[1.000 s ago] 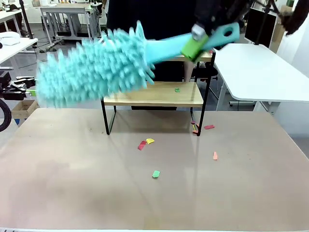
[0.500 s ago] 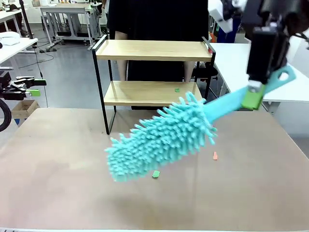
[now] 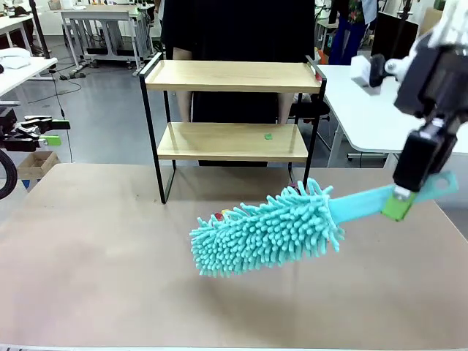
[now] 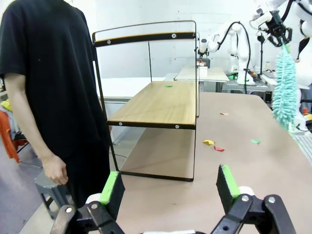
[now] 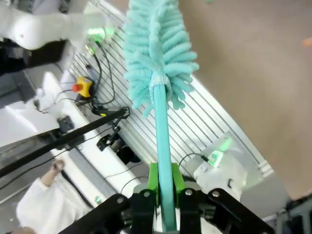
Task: Clean the shelf.
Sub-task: Clean the specific section of the Shelf indicated by the human with the Duster, then hand the Duster back to the human.
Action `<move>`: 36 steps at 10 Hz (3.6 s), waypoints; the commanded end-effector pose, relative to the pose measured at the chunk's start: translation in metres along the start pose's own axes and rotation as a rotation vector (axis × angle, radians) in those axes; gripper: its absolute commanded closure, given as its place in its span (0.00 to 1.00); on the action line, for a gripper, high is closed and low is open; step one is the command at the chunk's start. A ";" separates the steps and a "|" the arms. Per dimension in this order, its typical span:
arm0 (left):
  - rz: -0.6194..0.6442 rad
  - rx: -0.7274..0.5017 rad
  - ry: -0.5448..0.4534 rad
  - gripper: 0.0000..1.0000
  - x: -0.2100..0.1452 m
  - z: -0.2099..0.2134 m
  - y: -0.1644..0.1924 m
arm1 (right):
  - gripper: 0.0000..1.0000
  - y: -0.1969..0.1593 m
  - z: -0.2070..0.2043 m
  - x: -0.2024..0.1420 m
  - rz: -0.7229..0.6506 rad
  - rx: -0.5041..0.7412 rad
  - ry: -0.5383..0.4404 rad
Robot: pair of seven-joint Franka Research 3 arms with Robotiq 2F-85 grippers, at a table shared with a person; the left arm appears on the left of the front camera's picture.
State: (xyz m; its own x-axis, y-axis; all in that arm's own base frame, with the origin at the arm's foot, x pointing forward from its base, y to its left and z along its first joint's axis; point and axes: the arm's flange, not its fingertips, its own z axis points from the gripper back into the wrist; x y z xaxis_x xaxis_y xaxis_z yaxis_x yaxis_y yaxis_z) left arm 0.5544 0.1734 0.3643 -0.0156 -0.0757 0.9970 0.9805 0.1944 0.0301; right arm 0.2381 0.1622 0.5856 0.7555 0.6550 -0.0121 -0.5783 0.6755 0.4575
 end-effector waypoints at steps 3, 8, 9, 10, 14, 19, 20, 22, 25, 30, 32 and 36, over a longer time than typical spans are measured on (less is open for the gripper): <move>-0.004 0.001 0.001 0.00 0.002 -0.001 -0.001 | 0.87 -0.029 -0.005 -0.043 0.105 -0.026 -0.049; -0.004 0.001 0.001 0.00 0.002 -0.001 -0.001 | 0.87 -0.020 -0.013 -0.024 0.051 -0.003 -0.029; -0.004 0.001 0.001 0.00 0.002 -0.001 -0.001 | 0.87 -0.020 -0.013 -0.024 0.051 -0.003 -0.029; -0.004 0.001 0.001 0.00 0.002 -0.001 -0.001 | 0.87 -0.020 -0.013 -0.024 0.051 -0.003 -0.029; -0.004 0.001 0.001 0.00 0.002 -0.001 -0.001 | 0.87 -0.020 -0.013 -0.024 0.051 -0.003 -0.029; 0.024 -0.066 -0.002 0.00 0.029 -0.001 -0.026 | 0.87 -0.066 0.007 -0.011 0.170 -0.017 -0.116; 0.017 -0.064 0.003 0.00 0.036 -0.010 -0.043 | 0.87 -0.081 0.010 -0.012 0.215 -0.017 -0.132; 0.008 -0.075 -0.001 0.00 0.049 -0.033 -0.089 | 0.87 -0.107 0.012 -0.019 0.319 -0.023 -0.204; 0.095 -0.021 0.014 0.00 0.052 -0.051 -0.163 | 0.87 -0.121 0.007 -0.025 0.553 -0.117 -0.287; 0.161 0.085 -0.074 0.00 0.031 -0.071 -0.250 | 0.87 -0.151 0.011 -0.017 0.801 -0.103 -0.410; 0.168 0.081 -0.058 0.00 0.019 -0.089 -0.268 | 0.87 -0.151 0.014 -0.008 0.830 -0.101 -0.430; 0.164 0.055 -0.052 0.00 0.022 -0.066 -0.220 | 0.87 -0.149 0.013 -0.014 0.796 -0.106 -0.413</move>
State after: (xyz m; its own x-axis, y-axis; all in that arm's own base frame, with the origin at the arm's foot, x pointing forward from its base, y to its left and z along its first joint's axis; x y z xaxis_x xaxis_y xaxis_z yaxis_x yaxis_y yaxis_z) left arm 0.3538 0.0593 0.3708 0.1431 -0.0099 0.9897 0.9582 0.2517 -0.1360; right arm 0.3197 0.0496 0.5302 0.1694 0.7740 0.6101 -0.9854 0.1237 0.1167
